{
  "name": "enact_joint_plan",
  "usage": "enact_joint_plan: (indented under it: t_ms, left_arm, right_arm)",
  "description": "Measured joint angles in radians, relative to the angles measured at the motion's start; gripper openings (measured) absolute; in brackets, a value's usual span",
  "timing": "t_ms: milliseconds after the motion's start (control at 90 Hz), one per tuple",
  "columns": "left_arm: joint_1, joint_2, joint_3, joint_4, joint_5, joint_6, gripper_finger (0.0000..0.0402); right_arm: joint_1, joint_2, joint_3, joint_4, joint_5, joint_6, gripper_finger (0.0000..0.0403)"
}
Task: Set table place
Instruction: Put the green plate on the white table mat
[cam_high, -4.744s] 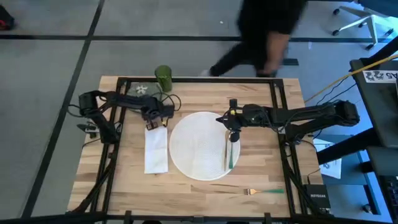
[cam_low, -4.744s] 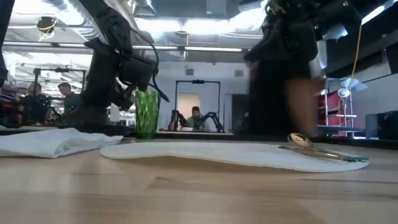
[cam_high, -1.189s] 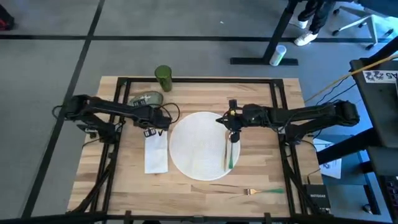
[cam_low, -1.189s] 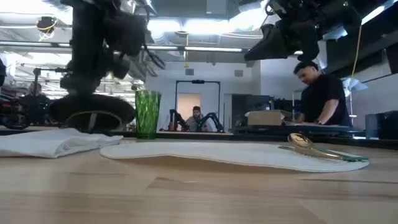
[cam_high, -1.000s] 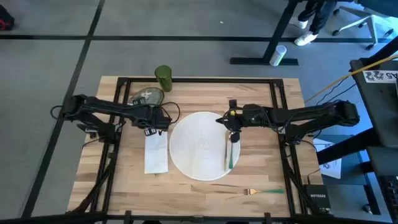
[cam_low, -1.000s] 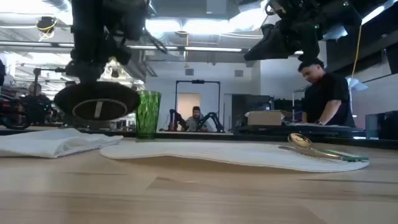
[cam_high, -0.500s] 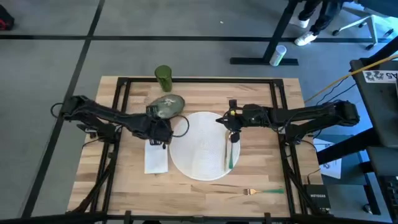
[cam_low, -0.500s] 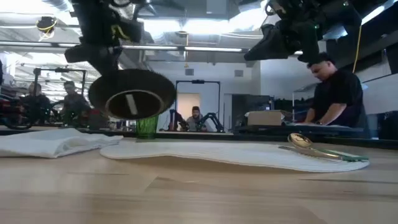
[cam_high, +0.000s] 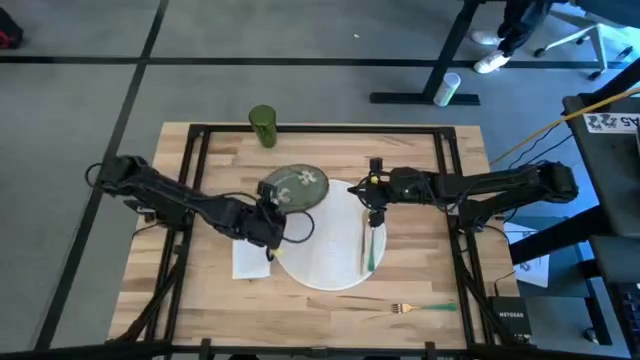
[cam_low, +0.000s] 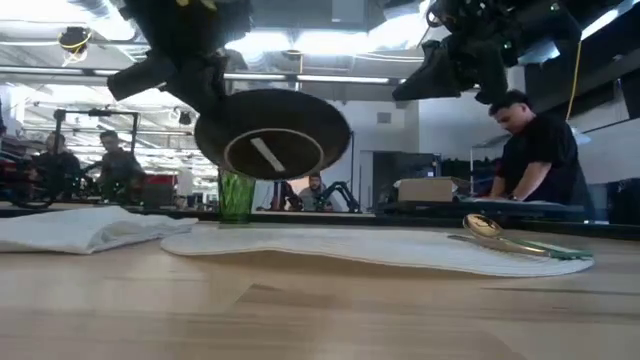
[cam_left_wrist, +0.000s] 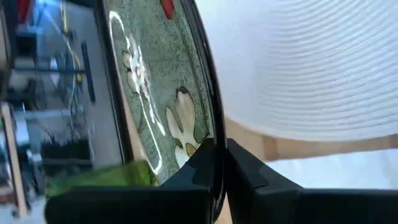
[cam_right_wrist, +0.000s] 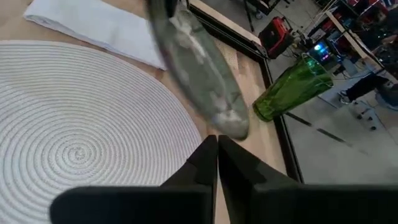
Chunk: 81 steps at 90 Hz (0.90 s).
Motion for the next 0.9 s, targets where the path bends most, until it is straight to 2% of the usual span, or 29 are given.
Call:
enact_joint_plan:
  t_ms: [489,900]
  left_arm:
    - [-0.068,0.15,0.001,0.282,-0.021,0.228,0.0]
    - [-0.103,0.241,0.023,0.283,-0.015,0.249,0.0]
  right_arm:
    - [0.0,0.0,0.0,-0.022,0.034,0.0,0.0]
    - [0.0,0.0,0.0,-0.05,0.035,0.001,0.0]
